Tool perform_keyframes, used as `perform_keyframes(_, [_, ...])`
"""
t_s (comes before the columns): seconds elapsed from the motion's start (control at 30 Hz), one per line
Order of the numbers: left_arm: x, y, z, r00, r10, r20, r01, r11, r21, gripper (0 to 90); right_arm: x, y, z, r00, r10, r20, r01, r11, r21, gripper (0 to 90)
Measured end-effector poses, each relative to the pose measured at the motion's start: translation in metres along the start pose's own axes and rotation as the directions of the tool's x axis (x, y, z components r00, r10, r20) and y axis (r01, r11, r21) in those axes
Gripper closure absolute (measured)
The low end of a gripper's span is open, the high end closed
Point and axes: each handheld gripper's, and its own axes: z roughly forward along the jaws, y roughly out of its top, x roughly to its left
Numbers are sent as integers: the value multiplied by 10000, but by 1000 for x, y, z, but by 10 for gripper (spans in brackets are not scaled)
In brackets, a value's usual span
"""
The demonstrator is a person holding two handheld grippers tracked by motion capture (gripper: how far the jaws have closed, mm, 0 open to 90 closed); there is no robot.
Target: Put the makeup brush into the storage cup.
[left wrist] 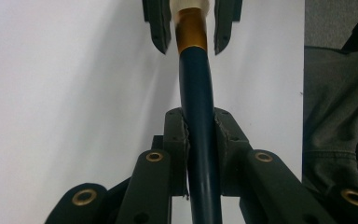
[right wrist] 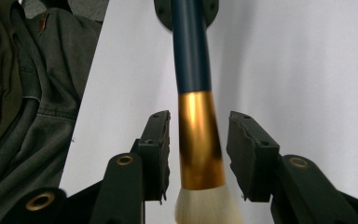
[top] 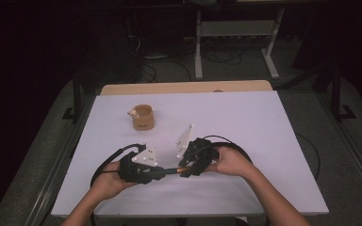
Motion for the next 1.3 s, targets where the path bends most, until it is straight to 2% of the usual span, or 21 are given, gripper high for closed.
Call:
perform_keyframes(0.07, [1,0,-3,10000,85,28,-85,10000,3,774,0,-1,2,10000,52,-24,-52,10000,4,597])
perform_keyframes(0.13, [1,-1,-4,9999,4,103,-3,10000,-97,774,-1,-2,2,9999,-115,-27,115,9999,1,666])
perform_keyframes(0.2, [0,-2,-3,9999,-18,117,20,9999,-140,773,0,-1,0,9995,-327,-56,326,9994,-93,675])
perform_keyframes(0.37, [2,-5,-1,9987,-231,452,239,9996,-158,762,4,1,-4,9993,-336,-136,336,9994,-40,684])
perform_keyframes(0.4, [2,-5,0,9990,-120,426,124,9999,-91,759,4,2,-4,9987,-504,-105,503,9987,-46,684])
perform_keyframes(0.53, [1,-2,5,9984,-112,548,114,9999,-39,709,6,7,-8,9986,-532,-81,534,9981,304,685])
perform_keyframes(0.6, [0,0,6,9984,-69,558,75,9999,-107,704,7,12,-8,9973,-737,-18,737,9958,537,686])
perform_keyframes(0.67, [-1,2,9,9977,-284,619,296,9994,-192,703,8,15,-9,9966,-818,-44,819,9946,644,686])
perform_keyframes(0.73, [-1,5,12,9971,-306,700,315,9994,-121,685,9,19,-10,9962,-872,-24,871,9934,745,686])
perform_keyframes(0.83, [0,8,15,9976,-317,612,320,9995,-46,685,9,25,-11,9929,-1184,110,1168,9885,965,686])
perform_keyframes(0.9, [0,9,15,9978,-292,595,302,9994,-153,672,9,28,-12,9906,-1361,153,1338,9855,1047,686])
perform_keyframes(1.0, [-1,13,17,9964,-483,694,499,9985,-222,665,9,32,-12,9889,-1477,168,1446,9818,1228,686])
perform_keyframes(1.07, [0,16,18,9962,-536,691,557,9980,-296,673,10,34,-12,9885,-1508,107,1486,9822,1145,685])
perform_keyframes(1.13, [1,18,17,9972,-427,622,443,9987,-240,700,12,36,-12,9934,-1144,8,1137,9879,1057,685])
perform_keyframes(1.2, [3,18,17,9959,-570,698,585,9981,-188,724,12,36,-13,9946,-1041,65,1029,9896,1003,684])
perform_keyframes(1.3, [4,17,16,9951,-722,679,751,9964,-404,734,10,35,-16,9955,-939,142,928,9935,656,681])
